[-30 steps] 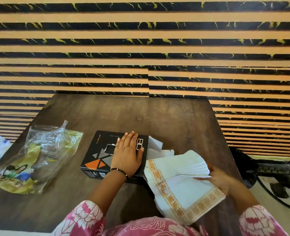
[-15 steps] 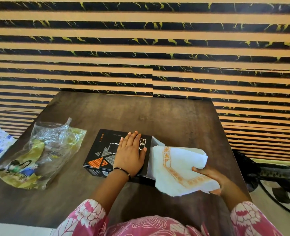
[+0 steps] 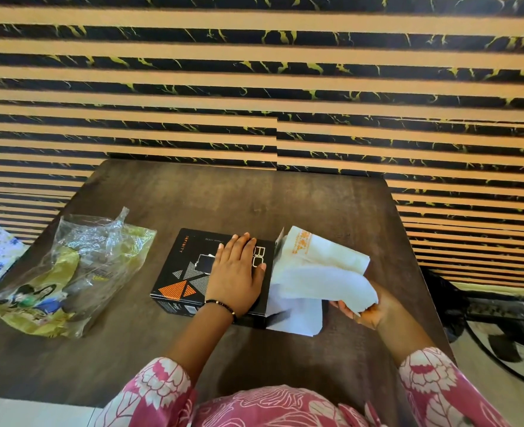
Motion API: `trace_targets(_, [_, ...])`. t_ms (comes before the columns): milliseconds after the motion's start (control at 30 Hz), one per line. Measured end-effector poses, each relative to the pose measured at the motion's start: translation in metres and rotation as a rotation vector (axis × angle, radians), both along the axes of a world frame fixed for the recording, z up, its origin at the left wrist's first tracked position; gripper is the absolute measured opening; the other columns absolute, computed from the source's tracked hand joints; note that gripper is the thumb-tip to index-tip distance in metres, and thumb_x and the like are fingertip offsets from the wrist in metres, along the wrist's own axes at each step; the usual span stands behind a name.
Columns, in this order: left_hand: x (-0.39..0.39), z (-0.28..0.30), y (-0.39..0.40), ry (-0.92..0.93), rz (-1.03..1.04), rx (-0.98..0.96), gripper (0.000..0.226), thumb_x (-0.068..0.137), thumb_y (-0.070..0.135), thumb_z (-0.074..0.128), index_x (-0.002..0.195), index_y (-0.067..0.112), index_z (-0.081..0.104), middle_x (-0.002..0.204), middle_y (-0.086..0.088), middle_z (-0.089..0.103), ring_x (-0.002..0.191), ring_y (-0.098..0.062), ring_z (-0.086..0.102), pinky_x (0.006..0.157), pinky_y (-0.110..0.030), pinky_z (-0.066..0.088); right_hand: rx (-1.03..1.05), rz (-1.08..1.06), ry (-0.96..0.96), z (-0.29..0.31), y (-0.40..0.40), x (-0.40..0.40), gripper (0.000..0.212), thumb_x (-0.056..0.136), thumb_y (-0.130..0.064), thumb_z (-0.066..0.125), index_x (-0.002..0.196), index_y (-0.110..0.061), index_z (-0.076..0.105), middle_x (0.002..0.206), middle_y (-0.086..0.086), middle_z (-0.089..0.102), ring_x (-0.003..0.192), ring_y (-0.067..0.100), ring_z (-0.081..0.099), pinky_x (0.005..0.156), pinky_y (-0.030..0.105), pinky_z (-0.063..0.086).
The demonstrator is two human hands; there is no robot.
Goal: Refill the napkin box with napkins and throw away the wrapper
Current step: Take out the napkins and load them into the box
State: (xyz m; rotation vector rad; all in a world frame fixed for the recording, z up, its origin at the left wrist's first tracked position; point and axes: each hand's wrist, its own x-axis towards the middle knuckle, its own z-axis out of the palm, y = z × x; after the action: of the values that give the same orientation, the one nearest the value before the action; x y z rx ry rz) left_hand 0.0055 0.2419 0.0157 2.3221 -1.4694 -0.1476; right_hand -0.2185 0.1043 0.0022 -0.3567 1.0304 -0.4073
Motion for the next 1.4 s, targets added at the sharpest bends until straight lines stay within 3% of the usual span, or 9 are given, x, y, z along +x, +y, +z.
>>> trace_targets(133, [0.001,-0.001,-0.001,-0.001,0.004,0.005,0.053,0.095,0.039,0.035,0.142,0.017,0.028,0.154,-0.002,0.023,0.144,-0.02,0.012,0.118,-0.037,0.003,0.022,0.021,-0.011,0.005,-0.003,-0.002,0.026,0.085,-0.031,0.059,0.093,-0.006,0.06,0.068,0.02,0.072,0.054,0.031,0.07,0.045,0.037,0.057])
trace_targets(233, [0.001,-0.001,-0.002,0.0,0.007,0.005,0.053,0.095,0.039,0.035,0.142,0.018,0.028,0.154,-0.002,0.023,0.145,-0.02,0.012,0.118,-0.037,0.002,-0.047,0.146,-0.05,0.01,0.0,0.002,0.063,0.036,-0.013,0.09,0.091,-0.004,0.06,0.065,0.02,0.071,0.051,0.03,0.069,0.039,0.037,0.056])
trace_targets(367, [0.001,-0.001,-0.002,0.001,0.011,0.005,0.053,0.094,0.04,0.035,0.142,0.018,0.028,0.155,-0.001,0.023,0.144,-0.019,0.012,0.118,-0.038,0.003,-0.322,0.349,0.16,0.007,0.005,0.003,0.054,0.082,-0.008,0.064,0.13,-0.02,0.042,0.108,0.015,0.063,0.084,0.032,0.066,0.049,0.037,0.058])
trace_targets(467, [0.001,-0.001,-0.001,0.004,0.012,0.007,0.053,0.094,0.041,0.035,0.142,0.019,0.028,0.154,-0.001,0.023,0.144,-0.019,0.012,0.117,-0.037,0.002,-0.417,0.374,0.231,0.0,0.01,-0.002,0.05,0.089,-0.005,0.054,0.133,-0.025,0.04,0.119,0.012,0.06,0.096,0.034,0.065,0.053,0.037,0.059])
trace_targets(700, [0.0,0.001,-0.001,0.004,0.001,0.003,0.053,0.094,0.04,0.036,0.142,0.018,0.028,0.154,-0.002,0.024,0.144,-0.02,0.013,0.118,-0.038,0.003,-0.49,0.557,0.279,0.008,0.007,-0.002,0.048,0.086,-0.003,0.057,0.13,-0.02,0.046,0.114,0.012,0.064,0.084,0.026,0.069,0.052,0.03,0.057])
trace_targets(800, [0.001,0.001,-0.001,0.01,-0.002,0.007,0.053,0.094,0.04,0.035,0.142,0.019,0.027,0.155,-0.001,0.023,0.145,-0.019,0.011,0.118,-0.038,0.003,-0.555,0.672,0.323,0.009,0.008,0.004,0.049,0.086,-0.007,0.059,0.131,-0.018,0.045,0.11,0.008,0.065,0.087,0.024,0.068,0.065,0.032,0.058])
trace_targets(967, [0.001,0.001,0.001,-0.003,-0.009,0.022,0.059,0.091,0.049,0.03,0.143,0.019,0.027,0.155,-0.001,0.021,0.144,-0.019,0.011,0.118,-0.038,0.003,-0.409,0.477,0.222,0.005,-0.001,0.014,0.049,0.087,-0.004,0.056,0.133,-0.014,0.042,0.113,0.016,0.063,0.091,0.031,0.065,0.06,0.038,0.059])
trace_targets(1133, [0.0,0.002,0.005,-0.073,-0.064,0.13,0.093,0.07,0.075,0.015,0.146,0.021,0.017,0.158,-0.002,0.01,0.145,-0.021,0.002,0.117,-0.041,-0.004,-0.36,0.437,0.213,0.008,-0.003,0.022,0.037,0.089,-0.002,0.052,0.121,-0.019,0.047,0.098,0.013,0.064,0.08,0.029,0.063,0.049,0.036,0.055])
trace_targets(1400, [0.003,0.006,0.009,-0.099,-0.193,0.302,0.108,0.06,0.07,0.041,0.147,0.023,-0.001,0.158,-0.003,-0.01,0.143,-0.028,-0.017,0.116,-0.049,-0.011,-0.219,0.299,0.23,0.006,0.0,0.033,0.02,0.093,-0.017,0.044,0.105,-0.02,0.059,0.087,0.01,0.067,0.076,0.026,0.062,0.063,0.039,0.053])
